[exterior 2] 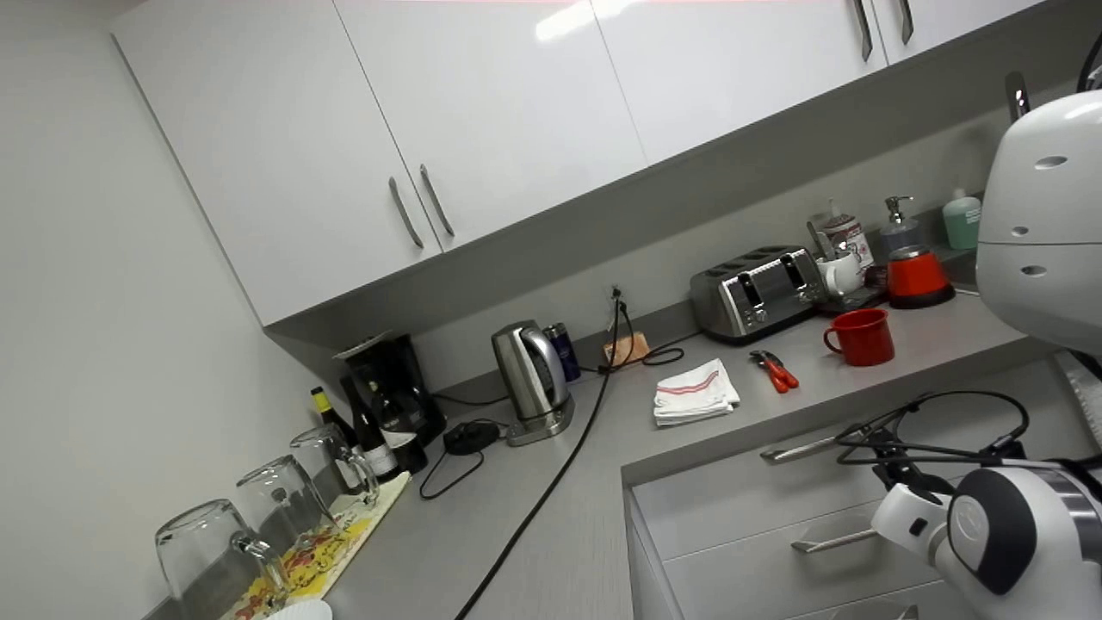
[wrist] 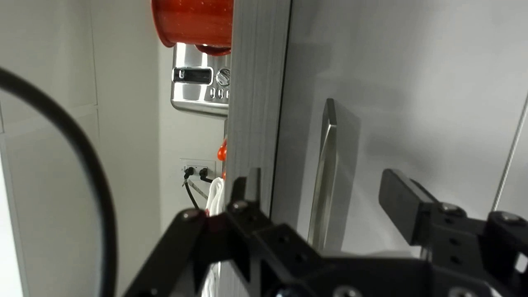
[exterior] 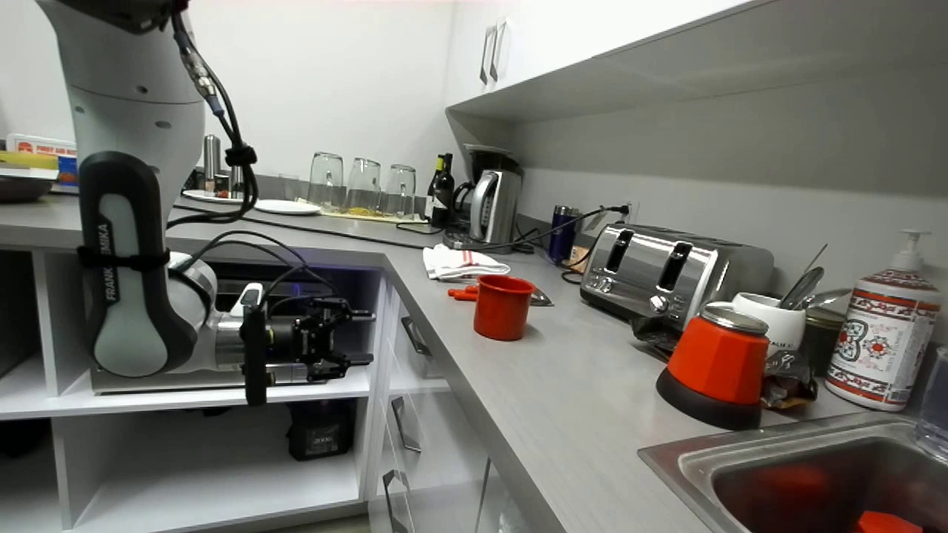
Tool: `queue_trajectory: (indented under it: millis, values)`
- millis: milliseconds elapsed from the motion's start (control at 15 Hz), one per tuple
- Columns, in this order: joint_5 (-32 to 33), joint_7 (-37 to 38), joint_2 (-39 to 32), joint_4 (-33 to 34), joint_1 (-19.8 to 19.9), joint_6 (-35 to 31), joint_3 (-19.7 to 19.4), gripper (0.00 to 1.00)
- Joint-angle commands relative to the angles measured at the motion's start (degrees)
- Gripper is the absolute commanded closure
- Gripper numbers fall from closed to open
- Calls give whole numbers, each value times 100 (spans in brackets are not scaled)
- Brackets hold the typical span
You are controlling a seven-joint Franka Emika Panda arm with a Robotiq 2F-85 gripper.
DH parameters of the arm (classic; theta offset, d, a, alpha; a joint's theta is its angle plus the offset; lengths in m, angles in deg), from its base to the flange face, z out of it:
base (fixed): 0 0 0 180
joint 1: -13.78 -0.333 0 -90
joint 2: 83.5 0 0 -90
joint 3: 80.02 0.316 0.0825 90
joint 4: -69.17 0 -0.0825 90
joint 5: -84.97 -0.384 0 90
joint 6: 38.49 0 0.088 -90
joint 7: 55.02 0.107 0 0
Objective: Open the top drawer,put the red cup inside and close it
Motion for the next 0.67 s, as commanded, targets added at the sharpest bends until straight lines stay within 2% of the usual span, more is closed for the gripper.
queue_trajectory:
  millis: [0, 67, 200, 267, 400, 600]
  values:
    - [40, -116, -304, 484, -64, 124, -54, 43]
    - [36, -129, -340, 560, -67, 118, -62, 45]
    - [28, -167, -415, 712, -69, 105, -80, 38]
    - [19, -188, -446, 783, -69, 101, -86, 45]
    - [-5, -245, -523, 944, -58, 81, -101, 35]
    - [-48, -369, -659, 1221, -65, 70, -111, 36]
